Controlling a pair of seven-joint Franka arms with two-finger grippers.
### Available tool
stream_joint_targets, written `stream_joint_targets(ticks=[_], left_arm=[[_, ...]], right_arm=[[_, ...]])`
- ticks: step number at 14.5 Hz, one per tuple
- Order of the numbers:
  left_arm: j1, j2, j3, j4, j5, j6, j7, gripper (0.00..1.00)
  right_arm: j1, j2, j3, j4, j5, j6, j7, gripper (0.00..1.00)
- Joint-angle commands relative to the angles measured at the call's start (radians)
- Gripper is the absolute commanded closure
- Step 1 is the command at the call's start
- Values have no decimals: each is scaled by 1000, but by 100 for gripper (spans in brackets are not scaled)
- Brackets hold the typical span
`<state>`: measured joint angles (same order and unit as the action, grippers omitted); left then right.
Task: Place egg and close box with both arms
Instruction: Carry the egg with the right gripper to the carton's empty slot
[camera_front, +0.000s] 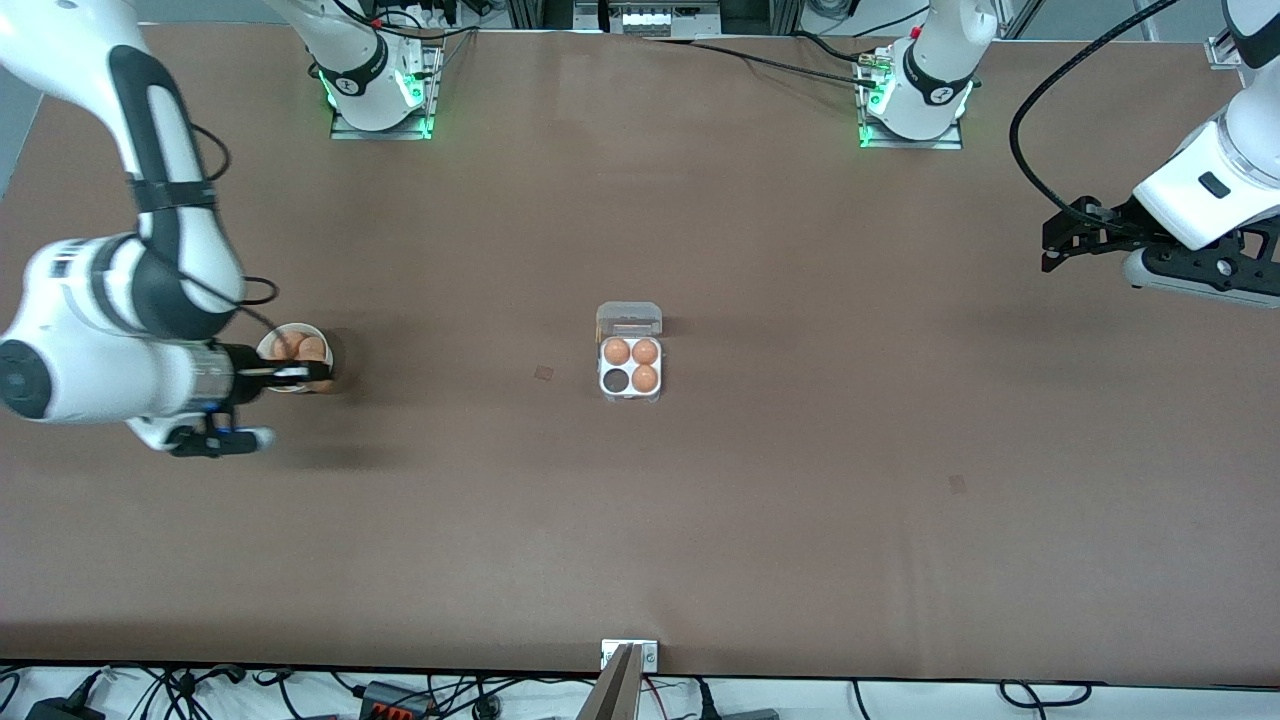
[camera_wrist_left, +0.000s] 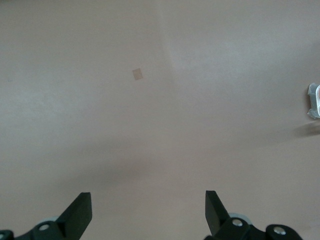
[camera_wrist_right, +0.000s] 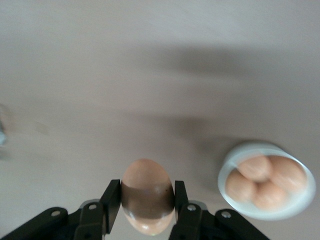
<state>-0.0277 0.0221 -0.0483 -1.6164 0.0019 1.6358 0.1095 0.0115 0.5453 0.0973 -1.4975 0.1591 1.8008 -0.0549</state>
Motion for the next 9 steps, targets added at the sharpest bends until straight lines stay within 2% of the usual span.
stream_joint_targets(ticks=[1,9], left_arm=[[3,7,-1,20,21,-16,19,0],[3,5,-2,20,21,-19,27,0]], right_arm=[[83,33,22,14,19,119,30,70],[385,94,28,17,57,357,337,70]])
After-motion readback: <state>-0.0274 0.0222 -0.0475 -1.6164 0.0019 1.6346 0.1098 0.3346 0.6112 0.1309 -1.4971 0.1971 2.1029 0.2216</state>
